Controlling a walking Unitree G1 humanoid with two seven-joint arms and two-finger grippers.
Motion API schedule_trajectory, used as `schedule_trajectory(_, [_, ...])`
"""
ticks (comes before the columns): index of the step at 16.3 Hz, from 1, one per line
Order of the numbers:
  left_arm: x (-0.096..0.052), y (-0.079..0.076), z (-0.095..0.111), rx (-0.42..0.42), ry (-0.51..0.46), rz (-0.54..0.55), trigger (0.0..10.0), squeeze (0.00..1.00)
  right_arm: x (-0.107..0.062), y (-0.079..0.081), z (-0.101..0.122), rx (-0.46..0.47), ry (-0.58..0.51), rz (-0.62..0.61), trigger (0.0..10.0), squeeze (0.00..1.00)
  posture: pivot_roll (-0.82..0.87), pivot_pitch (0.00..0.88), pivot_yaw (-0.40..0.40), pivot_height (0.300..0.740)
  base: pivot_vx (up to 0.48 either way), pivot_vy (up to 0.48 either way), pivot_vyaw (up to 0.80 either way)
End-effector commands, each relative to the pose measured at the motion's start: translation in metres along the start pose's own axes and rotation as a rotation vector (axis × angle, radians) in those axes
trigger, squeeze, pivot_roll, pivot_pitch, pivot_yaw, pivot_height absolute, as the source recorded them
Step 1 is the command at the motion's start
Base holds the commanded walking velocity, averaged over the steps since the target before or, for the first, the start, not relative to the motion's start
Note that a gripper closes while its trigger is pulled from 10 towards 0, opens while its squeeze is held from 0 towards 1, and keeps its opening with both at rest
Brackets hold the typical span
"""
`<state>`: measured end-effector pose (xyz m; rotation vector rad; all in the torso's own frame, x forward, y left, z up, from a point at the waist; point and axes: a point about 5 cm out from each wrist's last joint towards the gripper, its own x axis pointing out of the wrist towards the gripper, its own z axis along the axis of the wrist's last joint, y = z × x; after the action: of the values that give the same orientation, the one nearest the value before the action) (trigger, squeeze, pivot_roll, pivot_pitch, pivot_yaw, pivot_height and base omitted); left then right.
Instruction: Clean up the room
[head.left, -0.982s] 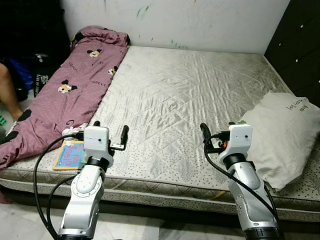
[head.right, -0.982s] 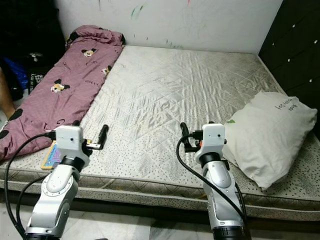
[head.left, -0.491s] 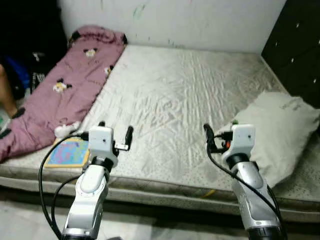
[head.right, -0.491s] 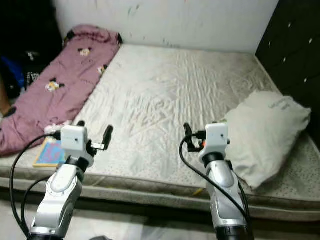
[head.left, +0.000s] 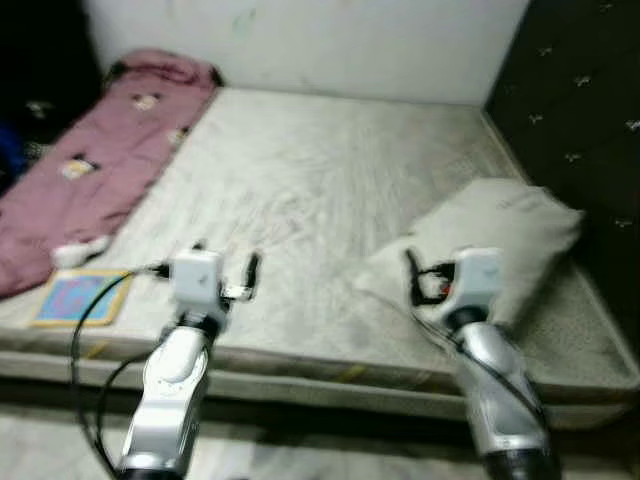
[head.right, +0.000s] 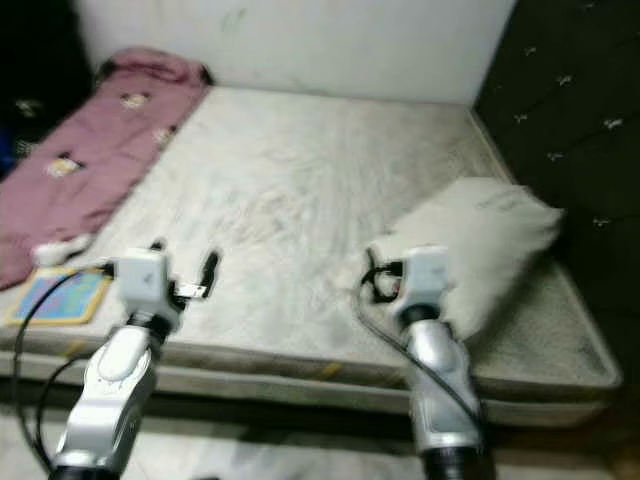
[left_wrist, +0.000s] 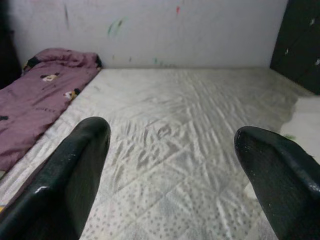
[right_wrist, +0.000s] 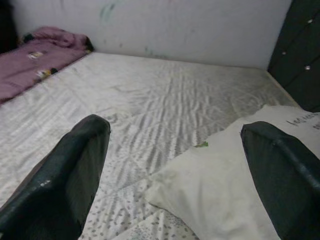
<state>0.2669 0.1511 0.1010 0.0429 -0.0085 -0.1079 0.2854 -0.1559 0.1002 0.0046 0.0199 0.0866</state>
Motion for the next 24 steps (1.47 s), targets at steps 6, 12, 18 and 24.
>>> schedule_trajectory(6, [0.0031, -0.0049, 0.0033, -0.042, -0.023, -0.012, 10.0, 0.0, 0.0028, -0.0079, 0.0027, -0.025, -0.007, -0.014, 10.0, 0.0, -0.01, 0.0, -0.018, 0.74, 0.0, -0.101, 0.0])
schedule_trajectory(12, [0.0037, -0.0082, 0.0049, -0.043, -0.04, -0.037, 10.0, 0.0, 0.0037, -0.0083, 0.0023, -0.029, -0.005, -0.012, 10.0, 0.0, -0.01, 0.0, -0.023, 0.74, 0.238, 0.0, 0.0])
schedule_trajectory(18, [0.0037, -0.0091, 0.0049, -0.047, -0.04, -0.047, 10.0, 0.0, 0.0038, -0.0081, 0.0022, -0.029, -0.004, -0.012, 10.0, 0.0, -0.01, 0.0, -0.023, 0.74, 0.302, 0.0, 0.0])
schedule_trajectory(24, [0.0046, -0.0093, 0.0015, -0.035, -0.013, -0.047, 10.0, 0.0, 0.0042, -0.0077, 0.0019, -0.024, -0.003, -0.012, 10.0, 0.0, -0.01, 0.0, -0.023, 0.74, 0.198, 0.0, 0.0])
